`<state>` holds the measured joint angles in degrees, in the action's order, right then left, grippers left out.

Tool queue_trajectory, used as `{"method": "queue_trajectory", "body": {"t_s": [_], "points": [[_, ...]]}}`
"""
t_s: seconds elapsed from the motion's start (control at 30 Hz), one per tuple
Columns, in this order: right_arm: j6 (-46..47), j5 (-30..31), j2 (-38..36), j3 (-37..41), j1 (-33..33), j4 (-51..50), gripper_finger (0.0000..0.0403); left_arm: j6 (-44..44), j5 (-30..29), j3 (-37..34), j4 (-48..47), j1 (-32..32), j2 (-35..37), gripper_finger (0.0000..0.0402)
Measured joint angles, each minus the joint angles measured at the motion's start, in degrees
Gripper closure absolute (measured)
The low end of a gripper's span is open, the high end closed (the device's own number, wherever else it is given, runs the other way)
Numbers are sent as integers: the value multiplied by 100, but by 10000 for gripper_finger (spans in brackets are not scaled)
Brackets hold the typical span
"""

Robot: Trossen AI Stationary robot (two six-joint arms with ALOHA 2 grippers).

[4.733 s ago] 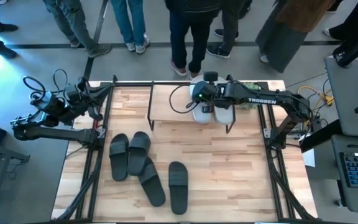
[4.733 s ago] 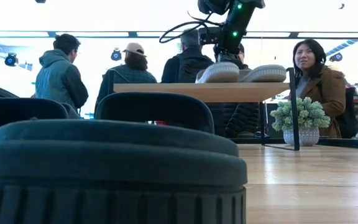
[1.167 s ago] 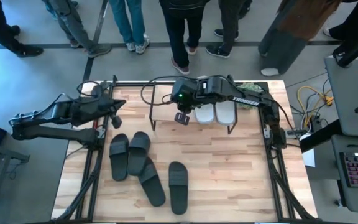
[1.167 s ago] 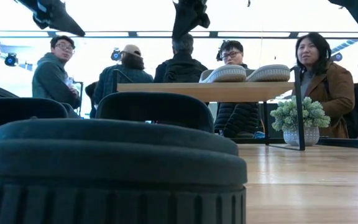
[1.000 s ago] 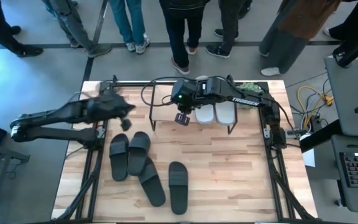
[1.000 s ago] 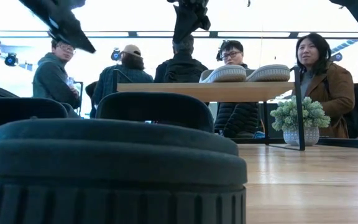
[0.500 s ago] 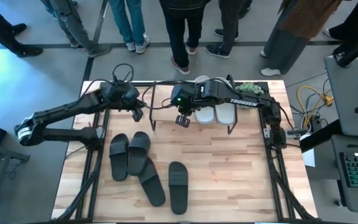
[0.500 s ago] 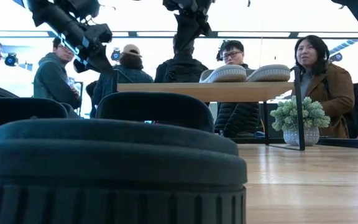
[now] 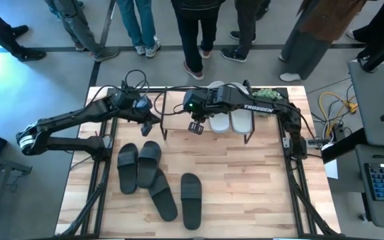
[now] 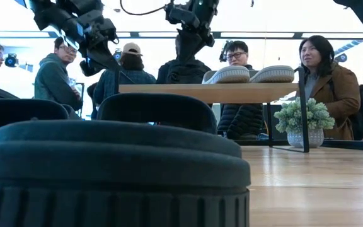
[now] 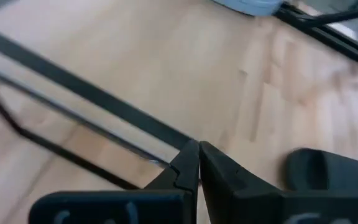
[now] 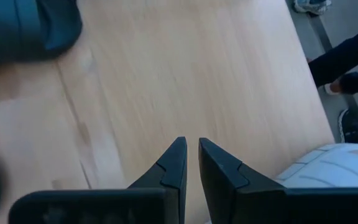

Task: Pick and place slides into the shelf
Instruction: Adjust the shelf

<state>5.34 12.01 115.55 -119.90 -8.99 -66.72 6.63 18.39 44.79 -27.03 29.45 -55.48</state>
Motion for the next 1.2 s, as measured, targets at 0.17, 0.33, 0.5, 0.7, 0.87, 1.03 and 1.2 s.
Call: {"method": "queue_trajectory", "body": {"t_s": [0.17, 0.33, 0.5, 0.7, 0.87, 1.03, 1.2], "points": [[-40, 2, 0, 123, -37, 16, 369, 3, 194, -1, 13, -65, -91, 402], [-85, -1, 0, 90, -29, 22, 369, 5, -201, 10, 96, -76, 83, 402], [-125, 1, 0, 11, -42, 32, 369, -194, -1032, -4, -110, -70, 532, 402], [-215, 0, 0, 16, -67, 196, 369, -387, -816, -21, -562, -99, 220, 402], [-211, 0, 0, 20, -68, 223, 369, -398, -759, -2, -193, -187, -132, 402], [-214, 0, 0, 20, -68, 210, 369, -396, -342, 1, -147, -244, -275, 402], [-234, 0, 0, 20, -70, 210, 369, -393, -44, -3, -149, -353, -278, 402]]}}
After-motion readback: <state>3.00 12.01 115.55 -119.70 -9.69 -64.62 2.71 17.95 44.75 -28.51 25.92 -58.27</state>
